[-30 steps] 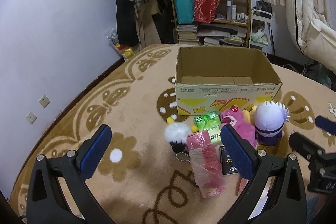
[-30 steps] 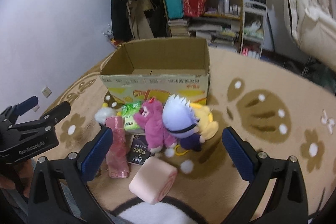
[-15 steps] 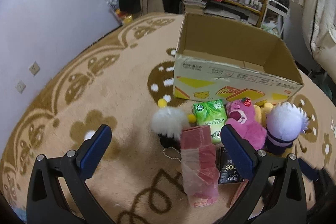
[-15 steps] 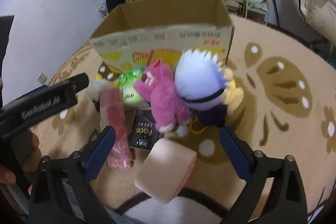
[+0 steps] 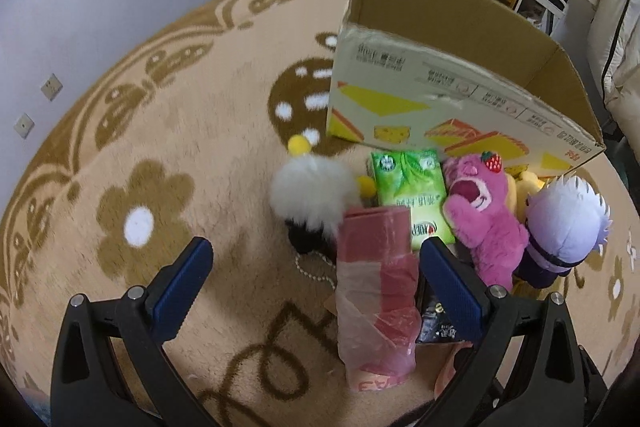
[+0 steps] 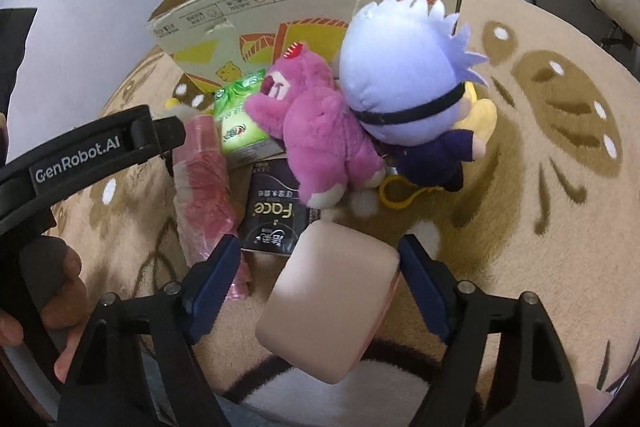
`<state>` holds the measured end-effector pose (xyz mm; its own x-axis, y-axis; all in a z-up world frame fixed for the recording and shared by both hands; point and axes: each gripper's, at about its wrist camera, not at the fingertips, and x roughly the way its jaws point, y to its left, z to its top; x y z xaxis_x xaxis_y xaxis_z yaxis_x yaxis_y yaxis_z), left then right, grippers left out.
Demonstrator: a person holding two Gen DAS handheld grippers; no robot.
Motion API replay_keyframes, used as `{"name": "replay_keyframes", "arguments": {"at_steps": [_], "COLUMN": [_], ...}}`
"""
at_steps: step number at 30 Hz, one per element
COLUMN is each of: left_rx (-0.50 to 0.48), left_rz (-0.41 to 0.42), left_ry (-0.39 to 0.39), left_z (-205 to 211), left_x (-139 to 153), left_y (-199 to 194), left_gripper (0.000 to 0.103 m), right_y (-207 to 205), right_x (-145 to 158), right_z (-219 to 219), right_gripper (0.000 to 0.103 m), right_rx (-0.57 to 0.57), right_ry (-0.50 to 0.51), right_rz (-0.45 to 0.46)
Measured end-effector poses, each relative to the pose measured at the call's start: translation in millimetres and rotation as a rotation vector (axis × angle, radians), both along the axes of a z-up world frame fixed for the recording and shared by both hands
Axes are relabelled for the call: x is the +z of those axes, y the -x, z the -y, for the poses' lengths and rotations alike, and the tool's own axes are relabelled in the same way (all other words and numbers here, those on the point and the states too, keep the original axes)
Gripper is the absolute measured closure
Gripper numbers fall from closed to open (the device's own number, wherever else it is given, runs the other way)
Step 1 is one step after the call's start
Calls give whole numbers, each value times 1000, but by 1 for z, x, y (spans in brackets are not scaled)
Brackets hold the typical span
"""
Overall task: Organize soft objects
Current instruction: 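Lower the left tool onto the pink wrapped roll while the right tool approaches the pink cushion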
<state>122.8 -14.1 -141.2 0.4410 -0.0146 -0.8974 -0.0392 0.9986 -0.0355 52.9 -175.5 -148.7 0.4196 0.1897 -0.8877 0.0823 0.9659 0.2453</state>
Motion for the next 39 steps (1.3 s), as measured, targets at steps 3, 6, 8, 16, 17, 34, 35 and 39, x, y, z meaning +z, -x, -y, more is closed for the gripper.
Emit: {"name": "replay_keyframes", "arguments": {"at_steps": [3,6,8,16,17,34,35,39], "left_rx": [-5,-15,-22,-58,-60,-94,-98,-90], "left_rz": [-24,-30,-34,-83,-87,-100,-97,-101], "left_ry": [14,8,10,8,9,95,87,101], "left_z": [0,3,4,12,12,19,21,18], "left_x": [-4,-6,-8,-18,-19,-19,-19,-19], "left_y": [0,0,0,-1,-1,5,6,6], "left_gripper": [12,12,15,26,27,71,71,71], "right_y": [-1,-1,-1,2,4,7,7,6], "right_x": [0,0,0,2,2,4,4,2], "right_z": [3,8,11,17,17,27,26,23], "right_gripper": [25,31,41,53,53,62,62,64], "right_rx": [-13,-21,-26,-26,-25,-53,-50,-43], "right_ry": [-1,-8,-10,-32,-34,-88,-84,-78], "right_rz": [-8,-14,-14,0,3,15,15,10]}}
